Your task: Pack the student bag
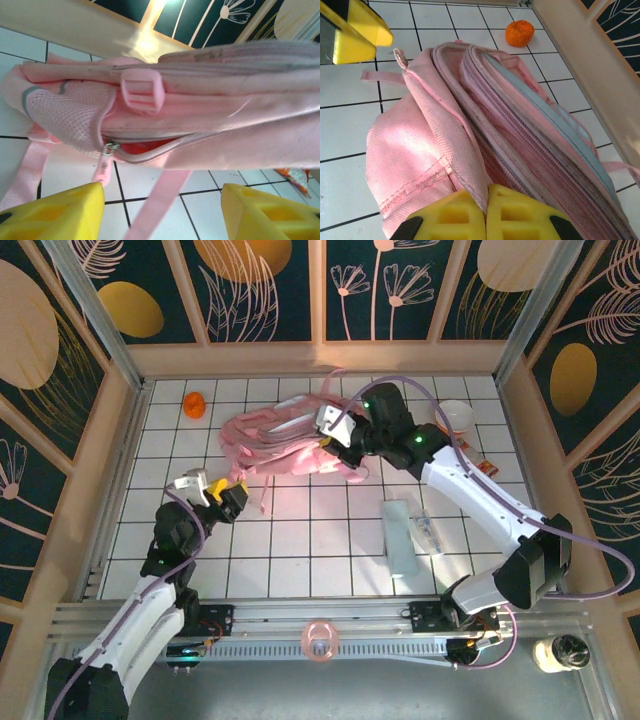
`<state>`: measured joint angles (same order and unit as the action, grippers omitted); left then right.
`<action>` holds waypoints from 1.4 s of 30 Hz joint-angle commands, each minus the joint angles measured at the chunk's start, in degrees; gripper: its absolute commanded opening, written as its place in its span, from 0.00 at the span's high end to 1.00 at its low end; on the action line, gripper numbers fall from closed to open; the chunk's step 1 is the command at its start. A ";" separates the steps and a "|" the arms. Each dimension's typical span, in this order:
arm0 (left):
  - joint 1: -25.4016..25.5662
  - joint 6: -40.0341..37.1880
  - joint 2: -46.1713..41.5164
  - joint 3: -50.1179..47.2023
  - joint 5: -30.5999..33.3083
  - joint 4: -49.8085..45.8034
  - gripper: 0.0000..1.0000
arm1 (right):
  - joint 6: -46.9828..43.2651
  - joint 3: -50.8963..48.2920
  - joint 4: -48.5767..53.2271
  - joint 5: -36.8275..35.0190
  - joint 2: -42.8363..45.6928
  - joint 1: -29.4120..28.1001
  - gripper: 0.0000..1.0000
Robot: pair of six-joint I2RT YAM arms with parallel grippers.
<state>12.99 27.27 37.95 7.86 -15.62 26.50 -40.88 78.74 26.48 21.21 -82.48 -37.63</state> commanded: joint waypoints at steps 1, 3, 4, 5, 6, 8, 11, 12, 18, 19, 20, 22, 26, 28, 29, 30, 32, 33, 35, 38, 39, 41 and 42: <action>-0.36 -3.10 3.14 -2.20 -1.40 9.80 0.37 | -1.63 4.65 0.06 4.18 -0.22 0.87 1.00; -0.39 -2.37 6.73 -2.41 -1.54 12.48 0.37 | -2.08 5.33 0.64 4.85 -0.42 1.21 1.00; -0.34 -2.03 8.72 -2.55 -1.69 14.77 0.37 | -2.33 5.71 0.98 5.33 -0.46 1.43 1.00; -0.38 -1.68 10.45 -2.80 -1.78 17.15 0.37 | -2.63 6.08 1.28 5.90 -0.53 1.62 1.00; -0.34 -1.51 12.56 -2.99 -1.93 19.49 0.37 | -2.86 6.50 1.54 6.60 -0.50 2.04 1.00; -0.36 -2.40 16.66 -2.47 -2.93 21.67 0.37 | -3.21 7.32 1.97 7.85 -0.66 3.00 1.00; -0.30 -3.38 22.57 -1.93 -5.16 26.05 0.36 | -3.83 9.13 3.07 10.03 -1.04 4.80 1.00; -0.28 -3.41 24.05 -2.12 -5.41 27.89 0.36 | -4.08 9.72 3.47 10.53 -1.26 5.14 1.00; -0.33 -6.76 32.30 0.25 -8.33 32.67 0.34 | -5.51 12.28 5.78 10.87 -2.15 5.75 1.00; -0.29 -7.68 33.92 1.01 -9.26 33.10 0.35 | -5.57 12.51 5.87 10.95 -2.12 5.81 1.00; -0.25 -8.16 35.32 1.55 -10.07 33.68 0.35 | -5.60 12.57 5.95 11.02 -2.23 5.81 1.00; -0.30 -8.80 38.47 2.32 -11.50 36.01 0.36 | -5.70 12.83 5.88 11.13 -2.34 5.90 1.00; -0.26 -8.65 44.14 3.19 -13.82 42.10 0.39 | -5.87 13.11 6.21 11.03 -2.66 5.90 1.00; -0.29 -8.79 46.47 4.21 -14.98 43.86 0.41 | -5.87 13.11 6.22 10.96 -2.68 5.90 1.00; -0.30 -8.81 47.42 4.66 -15.70 44.49 0.43 | -5.88 13.10 6.22 10.87 -2.64 5.90 1.00; -0.31 -8.80 48.30 5.02 -16.46 45.26 0.46 | -5.87 13.11 6.13 10.79 -2.66 5.90 1.00; -0.27 -8.47 49.12 5.16 -17.12 46.91 0.54 | -5.66 13.11 5.83 10.48 -2.66 5.90 1.00; -0.25 -8.45 49.20 4.99 -17.16 47.81 0.57 | -5.53 13.03 5.78 10.22 -2.67 5.90 1.00; -0.19 -8.51 48.65 4.60 -16.97 48.21 0.63 | -5.27 12.84 5.42 9.75 -2.53 5.90 1.00; -0.20 -9.19 47.21 4.46 -16.59 46.56 0.68 | -4.91 12.36 5.08 9.64 -2.40 5.90 1.00; -0.27 -9.49 46.82 4.51 -16.48 45.84 0.71 | -4.84 12.16 4.92 9.57 -2.40 5.90 1.00; -0.23 -9.60 46.21 4.45 -16.36 45.12 0.78 | -4.60 11.77 4.71 9.47 -2.26 5.90 1.00; -0.17 -9.52 46.07 4.53 -16.27 44.77 0.83 | -4.51 11.70 4.68 9.40 -2.13 5.90 1.00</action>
<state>12.99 18.50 85.38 11.92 -30.65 69.43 -46.37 88.14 37.12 28.67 -86.06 -32.18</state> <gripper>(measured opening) 0.192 0.045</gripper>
